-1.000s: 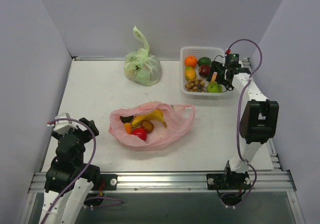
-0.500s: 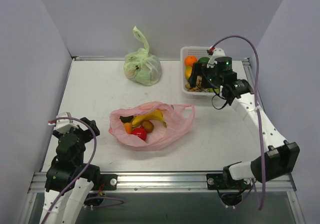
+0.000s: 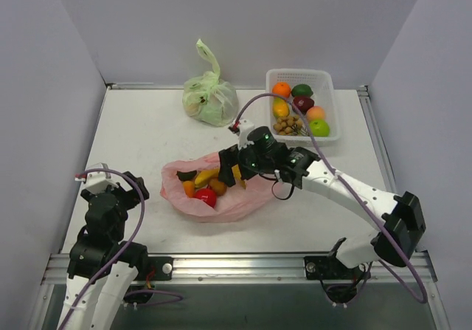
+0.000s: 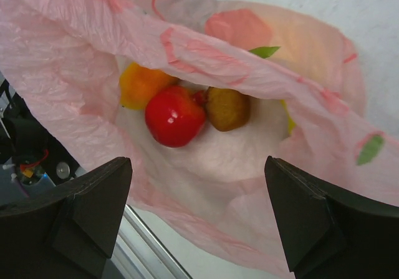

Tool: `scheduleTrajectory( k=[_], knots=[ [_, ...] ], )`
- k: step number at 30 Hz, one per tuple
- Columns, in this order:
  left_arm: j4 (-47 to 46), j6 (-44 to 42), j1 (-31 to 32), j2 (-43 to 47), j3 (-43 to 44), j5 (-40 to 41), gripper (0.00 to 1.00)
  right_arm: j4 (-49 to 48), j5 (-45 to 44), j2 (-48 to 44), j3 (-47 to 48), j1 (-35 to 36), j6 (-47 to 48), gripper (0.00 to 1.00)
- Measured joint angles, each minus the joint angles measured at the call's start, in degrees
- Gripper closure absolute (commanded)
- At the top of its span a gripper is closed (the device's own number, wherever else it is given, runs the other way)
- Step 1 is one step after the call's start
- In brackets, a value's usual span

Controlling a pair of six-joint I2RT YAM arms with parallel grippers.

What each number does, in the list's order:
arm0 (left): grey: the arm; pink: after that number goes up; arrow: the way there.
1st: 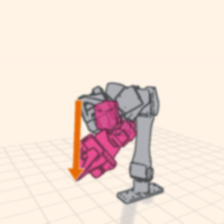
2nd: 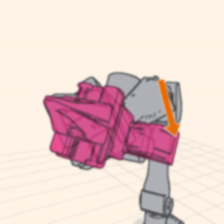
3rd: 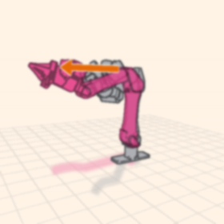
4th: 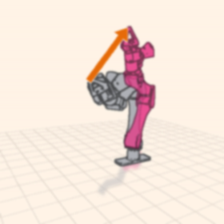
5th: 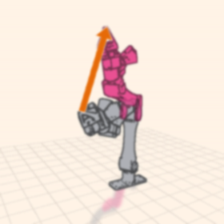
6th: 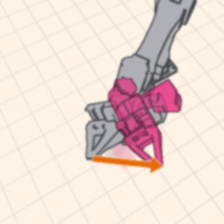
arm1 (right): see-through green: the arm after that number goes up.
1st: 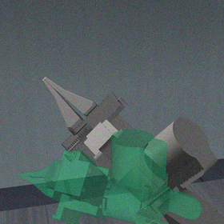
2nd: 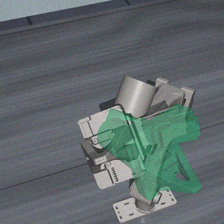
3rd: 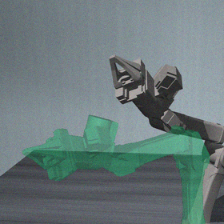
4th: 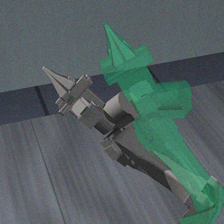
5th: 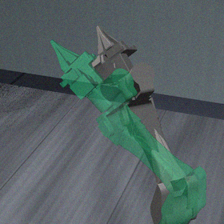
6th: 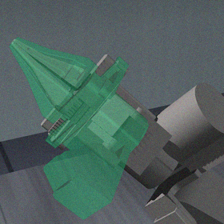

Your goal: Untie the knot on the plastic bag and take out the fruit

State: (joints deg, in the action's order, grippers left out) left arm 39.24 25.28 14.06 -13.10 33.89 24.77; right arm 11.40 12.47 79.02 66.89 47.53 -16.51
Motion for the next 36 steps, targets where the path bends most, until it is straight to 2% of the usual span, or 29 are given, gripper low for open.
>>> scheduleTrajectory(
  k=[8, 15, 23, 29, 32, 35, 36],
  knots=[
    [0.0, 0.0, 0.0, 0.0, 0.0, 0.0, 0.04, -8.2, -0.7, 13.1, -1.5, 6.6, -4.9, 0.1],
    [0.0, 0.0, -0.3, 0.0, 0.0, 0.0, 0.04, -10.6, -1.6, 22.6, 0.2, 9.5, -6.4, 0.07],
    [0.0, 0.0, -0.8, 0.0, 0.0, -0.8, 0.04, -11.3, -1.6, 25.2, 3.0, 13.0, -5.5, 0.04],
    [-0.1, -0.1, -1.2, 0.0, 0.0, -1.3, 0.04, -11.6, -2.9, 27.2, 4.5, 13.6, -4.4, 0.07],
    [-0.1, -0.2, -1.2, 0.0, 0.0, -1.3, 0.04, -11.6, -3.5, 28.3, 4.7, 13.6, -4.1, 0.13],
    [-0.1, -0.3, -1.4, 0.0, 0.0, -1.5, 0.04, -11.6, -3.9, 29.1, 4.7, 13.6, -3.9, 0.34],
    [-0.1, -0.3, -1.4, 0.0, 0.0, -1.5, 0.04, -11.8, -4.0, 29.1, 4.7, 13.6, -3.8, 0.46]
  ],
)
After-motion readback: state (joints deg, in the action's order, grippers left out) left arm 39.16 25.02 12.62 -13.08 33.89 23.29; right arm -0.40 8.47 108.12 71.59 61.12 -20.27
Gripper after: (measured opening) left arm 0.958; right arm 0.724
